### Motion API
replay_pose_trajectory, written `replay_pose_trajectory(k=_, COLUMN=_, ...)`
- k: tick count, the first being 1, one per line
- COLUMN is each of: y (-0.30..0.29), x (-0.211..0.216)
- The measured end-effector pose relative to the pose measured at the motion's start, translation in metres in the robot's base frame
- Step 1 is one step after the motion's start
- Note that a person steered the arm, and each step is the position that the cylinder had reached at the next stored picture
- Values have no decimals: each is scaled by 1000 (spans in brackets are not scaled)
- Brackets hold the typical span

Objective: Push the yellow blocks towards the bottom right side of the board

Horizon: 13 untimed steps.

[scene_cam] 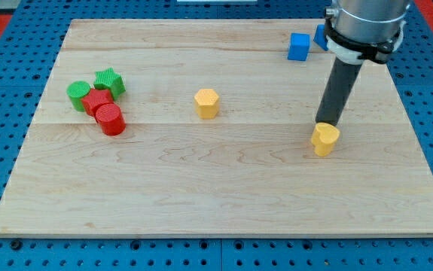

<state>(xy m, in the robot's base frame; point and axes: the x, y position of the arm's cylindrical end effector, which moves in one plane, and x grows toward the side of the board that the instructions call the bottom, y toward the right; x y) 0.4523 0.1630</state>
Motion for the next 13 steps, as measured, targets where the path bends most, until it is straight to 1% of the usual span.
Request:
replay_pose_trajectory(k=1, y=-30, x=8)
replay_pose_trajectory(k=3, y=4, x=57)
replay_pose_trajectory(k=4, y=-15, x=60)
replay_pose_trajectory(k=5, y=-68, x=6)
replay_pose_trajectory(k=6, y=-77, x=-67)
replay_pose_trajectory(k=7, y=-144, x=-83)
replay_pose_trajectory(k=8, y=-169, x=-65)
replay_pose_trajectory(k=9, y=-167, x=-42)
replay_pose_trajectory(k=10, y=-224, x=-47)
replay_pose_trajectory(k=11, y=-218, x=-25)
replay_pose_trajectory(k=12, y=-177, x=-11)
replay_pose_trajectory(k=13, y=-142, x=-6)
